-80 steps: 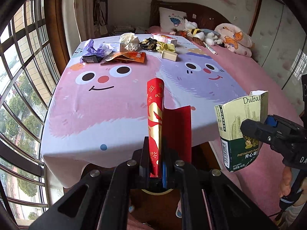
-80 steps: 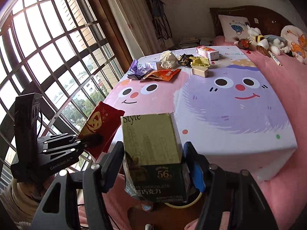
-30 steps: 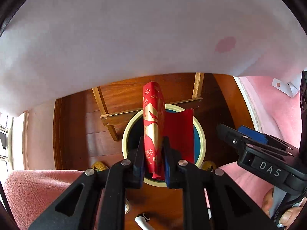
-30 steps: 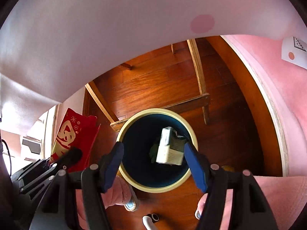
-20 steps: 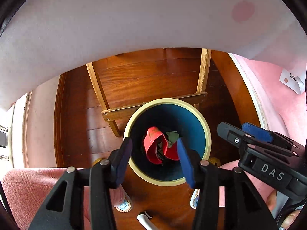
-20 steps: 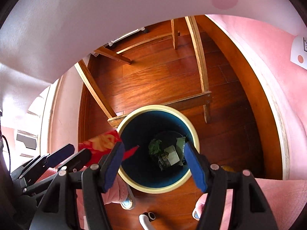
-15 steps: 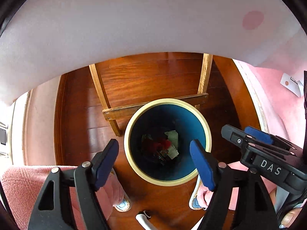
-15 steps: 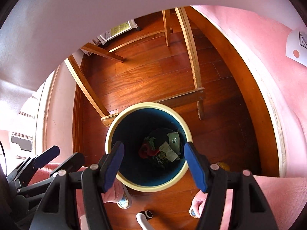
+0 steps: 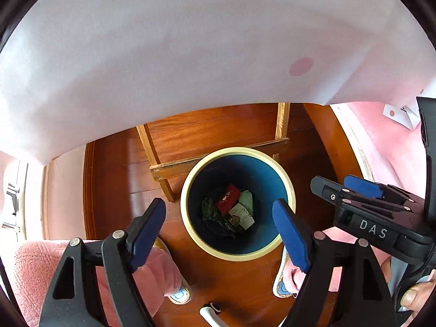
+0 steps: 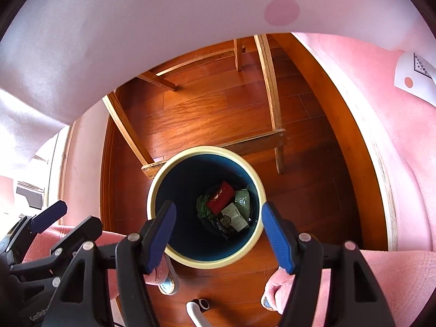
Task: Collect trash
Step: 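Raise both tools back over the table toward the tissues and purple bag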
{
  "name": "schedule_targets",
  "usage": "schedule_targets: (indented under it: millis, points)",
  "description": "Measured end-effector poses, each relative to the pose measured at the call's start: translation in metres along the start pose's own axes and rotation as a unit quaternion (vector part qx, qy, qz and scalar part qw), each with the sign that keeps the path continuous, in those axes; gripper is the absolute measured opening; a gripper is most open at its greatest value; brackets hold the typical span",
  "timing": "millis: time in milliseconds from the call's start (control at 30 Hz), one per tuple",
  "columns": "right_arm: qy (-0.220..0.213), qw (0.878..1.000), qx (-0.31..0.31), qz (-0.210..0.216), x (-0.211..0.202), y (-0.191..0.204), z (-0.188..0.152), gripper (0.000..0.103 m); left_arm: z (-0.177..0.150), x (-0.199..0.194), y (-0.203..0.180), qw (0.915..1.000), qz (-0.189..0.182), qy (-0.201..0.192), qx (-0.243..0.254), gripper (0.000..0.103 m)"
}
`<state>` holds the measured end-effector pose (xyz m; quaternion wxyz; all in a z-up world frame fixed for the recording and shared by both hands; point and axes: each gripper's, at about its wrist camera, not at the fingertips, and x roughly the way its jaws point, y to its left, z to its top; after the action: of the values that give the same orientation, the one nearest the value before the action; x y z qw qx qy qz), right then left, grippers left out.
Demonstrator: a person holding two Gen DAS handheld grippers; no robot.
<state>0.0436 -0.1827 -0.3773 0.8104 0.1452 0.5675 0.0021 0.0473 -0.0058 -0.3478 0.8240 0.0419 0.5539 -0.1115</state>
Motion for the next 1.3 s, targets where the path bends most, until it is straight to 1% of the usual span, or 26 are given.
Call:
schedule_targets:
  millis: [200,333,433,567,667,800,967,1033,1100,1167,1233,1300]
  points:
    - [-0.007,1.0,-0.018,0.008,-0.022,0.011,-0.005,0.066,-0.005,-0.028,-0.004,0.9997,0.0,-0.023,0.006,0.079]
    - [-0.011,0.999,-0.038,0.013,-0.041,0.018,-0.008,0.066,-0.005,-0.054,-0.007,0.999,-0.002,-0.043,0.016,0.079]
    - [-0.021,0.998,-0.059,0.01,-0.064,0.024,-0.007,0.066,-0.002,-0.081,-0.009,0.9979,-0.009,-0.062,0.018,0.079]
    - [-0.043,0.996,-0.071,0.014,-0.104,0.024,0.0,0.066,0.009,-0.119,-0.01,0.9962,-0.021,-0.082,0.023,0.079]
    - [-0.061,0.995,-0.078,0.014,-0.133,0.025,0.008,0.066,0.021,-0.146,-0.012,0.995,-0.02,-0.093,0.03,0.079]
    - [-0.083,0.993,-0.082,0.028,-0.169,0.027,0.019,0.066,0.045,-0.177,-0.006,0.9954,-0.011,-0.092,0.024,0.079]
    - [-0.111,0.987,-0.111,0.033,-0.215,0.042,0.042,0.066,0.085,-0.211,0.011,0.9956,0.022,-0.09,0.009,0.079]
    - [-0.129,0.983,-0.125,0.034,-0.235,0.05,0.058,0.066,0.103,-0.233,0.028,0.9944,0.035,-0.099,-0.006,0.079]
    - [-0.146,0.98,-0.131,0.039,-0.255,0.059,0.078,0.066,0.122,-0.249,0.042,0.9933,0.035,-0.11,-0.01,0.079]
    - [-0.156,0.978,-0.13,0.053,-0.27,0.069,0.1,0.066,0.145,-0.263,0.06,0.9912,0.042,-0.124,-0.013,0.079]
    - [-0.162,0.977,-0.126,0.063,-0.279,0.078,0.124,0.066,0.166,-0.273,0.077,0.9897,0.046,-0.135,-0.019,0.079]
    - [-0.165,0.976,-0.123,0.072,-0.284,0.088,0.153,0.065,0.192,-0.278,0.093,0.9894,0.038,-0.138,-0.026,0.079]
